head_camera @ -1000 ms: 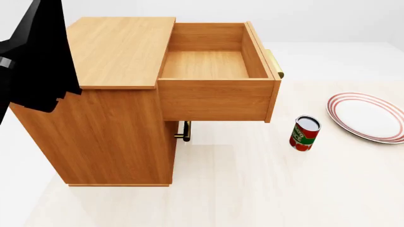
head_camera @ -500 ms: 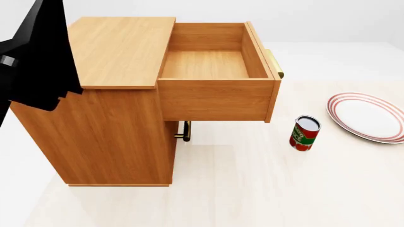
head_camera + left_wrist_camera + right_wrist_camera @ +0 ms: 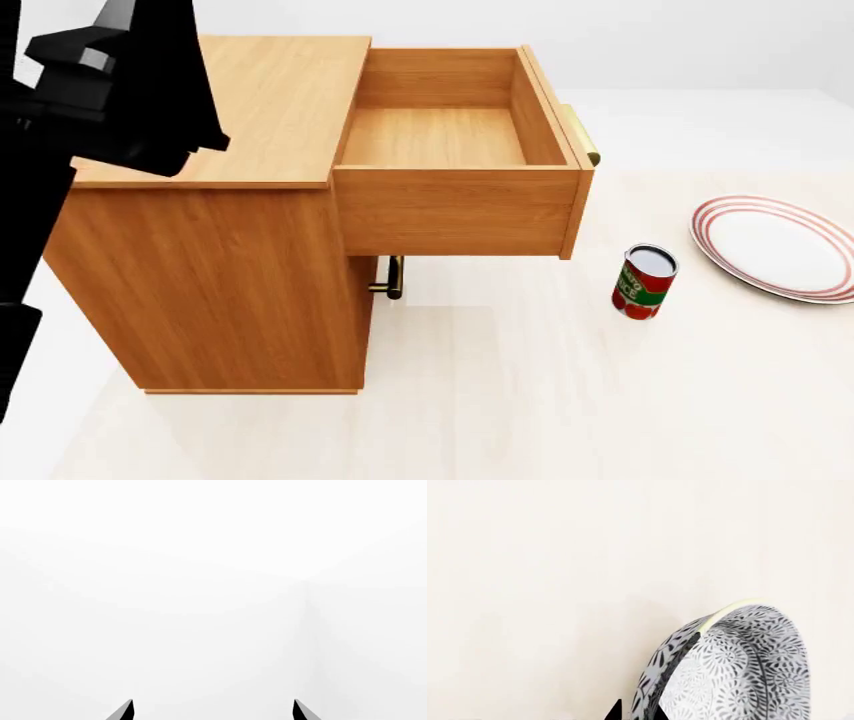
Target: Put the bowl in the top drawer of the cabinet.
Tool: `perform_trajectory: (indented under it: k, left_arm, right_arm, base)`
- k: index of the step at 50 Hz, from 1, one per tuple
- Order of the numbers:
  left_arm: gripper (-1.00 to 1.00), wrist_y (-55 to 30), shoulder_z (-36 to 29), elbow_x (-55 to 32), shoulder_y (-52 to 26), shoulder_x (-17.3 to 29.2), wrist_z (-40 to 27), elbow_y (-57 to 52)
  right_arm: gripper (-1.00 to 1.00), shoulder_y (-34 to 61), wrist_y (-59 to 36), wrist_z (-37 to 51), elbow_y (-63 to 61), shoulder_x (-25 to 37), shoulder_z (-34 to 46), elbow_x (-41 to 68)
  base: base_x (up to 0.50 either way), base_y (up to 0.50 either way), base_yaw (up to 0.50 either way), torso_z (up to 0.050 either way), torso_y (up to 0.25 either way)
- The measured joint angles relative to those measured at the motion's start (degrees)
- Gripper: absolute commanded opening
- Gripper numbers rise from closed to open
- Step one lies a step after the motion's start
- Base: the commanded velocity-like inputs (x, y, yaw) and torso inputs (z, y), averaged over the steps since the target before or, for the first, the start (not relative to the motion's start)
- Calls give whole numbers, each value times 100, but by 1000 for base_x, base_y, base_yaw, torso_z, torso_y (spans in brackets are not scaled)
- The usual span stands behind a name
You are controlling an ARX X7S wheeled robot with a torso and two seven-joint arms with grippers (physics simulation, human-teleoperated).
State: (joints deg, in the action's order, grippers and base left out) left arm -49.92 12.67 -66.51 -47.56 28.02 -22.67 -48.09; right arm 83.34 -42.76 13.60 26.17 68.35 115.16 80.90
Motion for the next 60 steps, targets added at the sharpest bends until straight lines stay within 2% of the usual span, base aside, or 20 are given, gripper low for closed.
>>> perform_trajectory:
  k: [10,19,28,44,60]
  left_arm:
    - [100,46,-68,64,-40,-17,0,49]
    - [100,161,-50,156,-68,1,78,72]
    - [100,250,79,166,-195,115,67,23]
    - [100,219,425,147,-387,499,-278,-164]
    - [100,334,405,567,-319,509,-383,-206]
  right_arm:
    - [-100,677,-459,94,-580,344,-117,-181]
    - [-100,1695,-1301,28,-1305,716,-357,-629]
    - [-100,2706,-2154,-323,-1884,689,-583,-1228]
    - [-100,3665,-2424,-1427,-1793,-369,-649,-2185]
    - [-100,4247,-1410,-3122,-884,-1730,-385,-3270]
  base:
    - [0,0,0,0,0]
    - [0,0,0,0,0]
    - [0,0,0,0,0]
    - [0,0,0,0,1]
    - [0,0,0,0,1]
